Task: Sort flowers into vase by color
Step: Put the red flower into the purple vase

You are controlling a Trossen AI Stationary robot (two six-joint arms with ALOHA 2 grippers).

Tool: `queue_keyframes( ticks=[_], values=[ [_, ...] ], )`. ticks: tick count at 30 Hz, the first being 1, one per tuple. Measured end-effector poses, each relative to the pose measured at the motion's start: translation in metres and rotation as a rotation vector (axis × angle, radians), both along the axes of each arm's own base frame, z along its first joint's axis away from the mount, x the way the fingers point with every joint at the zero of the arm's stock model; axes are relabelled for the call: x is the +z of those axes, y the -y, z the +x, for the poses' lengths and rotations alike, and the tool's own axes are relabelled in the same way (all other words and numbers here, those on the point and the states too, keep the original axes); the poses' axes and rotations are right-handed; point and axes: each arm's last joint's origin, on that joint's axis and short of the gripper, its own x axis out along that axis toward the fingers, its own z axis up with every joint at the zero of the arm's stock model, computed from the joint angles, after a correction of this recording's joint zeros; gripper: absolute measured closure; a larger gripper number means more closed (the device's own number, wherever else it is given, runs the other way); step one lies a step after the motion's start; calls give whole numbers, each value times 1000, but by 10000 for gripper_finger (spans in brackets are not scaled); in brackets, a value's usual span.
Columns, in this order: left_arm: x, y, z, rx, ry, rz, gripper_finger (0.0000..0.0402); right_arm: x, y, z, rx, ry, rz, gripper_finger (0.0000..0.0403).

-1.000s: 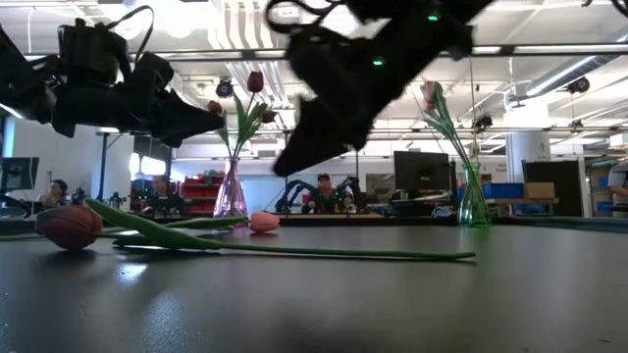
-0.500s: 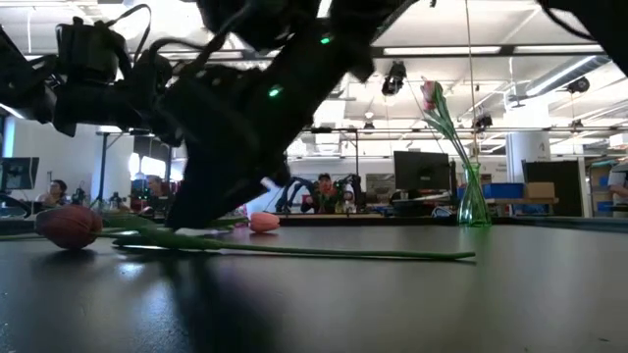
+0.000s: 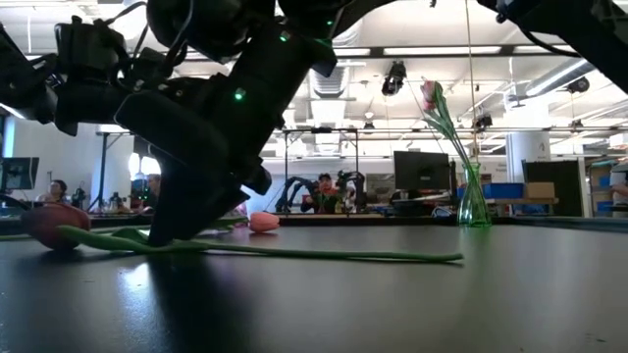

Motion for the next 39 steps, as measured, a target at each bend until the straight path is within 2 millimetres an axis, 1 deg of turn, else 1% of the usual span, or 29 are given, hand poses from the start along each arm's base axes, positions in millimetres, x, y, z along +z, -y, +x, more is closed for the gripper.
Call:
queue_keyframes(
  ticks=[4, 7, 8, 11, 14, 18, 22, 26, 30, 34, 39],
  values=[
    [1, 0, 0, 1, 6, 27, 365, 4, 0, 0, 32, 0, -8, 311],
    [5, 0, -1, 22, 52, 56, 365, 12, 2, -2, 54, -3, -22, 370],
    [6, 0, -2, 27, 69, 64, 365, 16, 3, -3, 65, -4, -31, 381],
    [7, 2, -6, 29, 123, 89, 365, 30, 10, -4, 89, 16, -60, 388],
    [4, 6, -15, 39, 184, 115, 365, 45, 20, -6, 86, 45, -111, 389],
    [7, 5, -17, 90, 215, 114, 365, 59, 39, -8, 55, 89, -166, 390],
    [11, 5, -19, 115, 252, 137, 365, 83, 57, -17, 14, 167, -218, 390],
    [14, 4, -20, 140, 281, 147, 365, 108, 74, -33, -23, 282, -268, 390],
    [15, 4, -21, 174, 292, 150, 365, 130, 98, -55, -91, 433, -328, 390],
    [14, 3, -21, 214, 266, 169, 365, 152, 124, -78, -202, 631, -410, 391],
    [9, -1, -22, 353, 197, 207, 365, 170, 155, -105, -323, 890, -458, 391]
  ],
)
